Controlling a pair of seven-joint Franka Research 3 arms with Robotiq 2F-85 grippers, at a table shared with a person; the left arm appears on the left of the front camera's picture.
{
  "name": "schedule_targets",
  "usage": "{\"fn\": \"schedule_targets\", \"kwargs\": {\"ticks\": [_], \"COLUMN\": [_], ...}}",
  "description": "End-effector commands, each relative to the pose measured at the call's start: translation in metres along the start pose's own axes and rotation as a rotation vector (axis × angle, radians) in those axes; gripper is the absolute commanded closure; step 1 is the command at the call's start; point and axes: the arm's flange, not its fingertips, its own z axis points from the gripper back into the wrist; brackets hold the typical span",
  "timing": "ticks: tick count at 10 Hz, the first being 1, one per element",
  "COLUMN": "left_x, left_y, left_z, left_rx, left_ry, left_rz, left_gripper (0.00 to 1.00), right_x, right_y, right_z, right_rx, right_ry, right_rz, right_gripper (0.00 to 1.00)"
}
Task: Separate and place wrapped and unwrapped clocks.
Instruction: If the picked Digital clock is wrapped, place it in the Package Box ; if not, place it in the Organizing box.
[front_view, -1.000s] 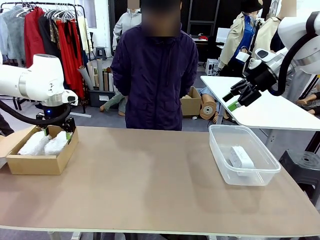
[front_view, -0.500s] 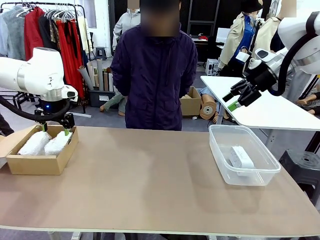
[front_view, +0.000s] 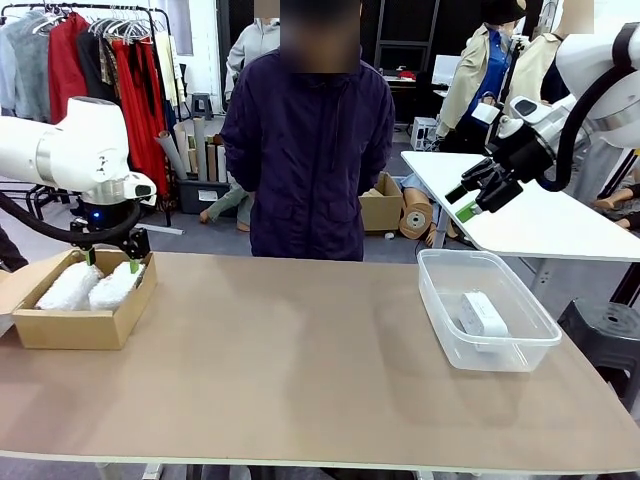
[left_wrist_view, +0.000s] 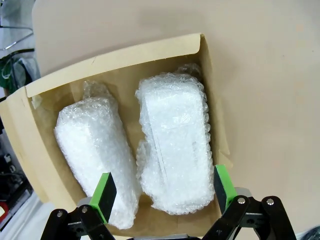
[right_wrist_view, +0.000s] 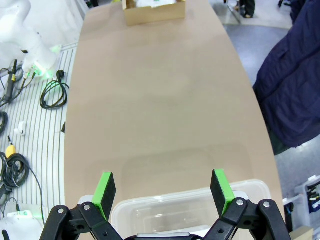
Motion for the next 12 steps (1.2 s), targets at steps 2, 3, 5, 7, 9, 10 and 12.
{"fn": "schedule_targets", "kwargs": {"ticks": [2, 3, 5, 7, 9, 10, 12], "left_x": [0.001, 0.0, -0.003, -0.015, -0.031, -0.038, -0.059], "left_y": [0.001, 0.0, -0.001, -0.001, 0.002, 0.003, 0.008], "left_z": [0.001, 0.0, 0.005, 0.023, 0.043, 0.055, 0.083], "left_rx": [-0.005, 0.0, -0.132, -0.23, -0.32, -0.341, -0.244], "left_ry": [-0.01, 0.0, 0.096, 0.124, 0.099, 0.059, -0.144], "left_rz": [0.002, 0.0, -0.184, -0.423, -0.673, -0.792, -1.024], "left_gripper": [0.0, 0.0, 0.0, 0.0, 0.0, 0.0, 0.0], "right_x": [0.003, 0.003, 0.003, 0.003, 0.003, 0.003, 0.003], "right_y": [0.001, 0.001, 0.001, 0.001, 0.001, 0.001, 0.001], "right_z": [0.001, 0.001, 0.001, 0.001, 0.001, 0.001, 0.001], "right_rx": [-0.005, -0.005, -0.005, -0.005, -0.005, -0.005, -0.005], "right_ry": [-0.001, -0.001, -0.001, -0.001, -0.001, -0.001, -0.001], "right_rz": [-0.012, -0.012, -0.012, -0.012, -0.012, -0.012, -0.012], "right_gripper": [0.0, 0.0, 0.0, 0.0, 0.0, 0.0, 0.0]}}
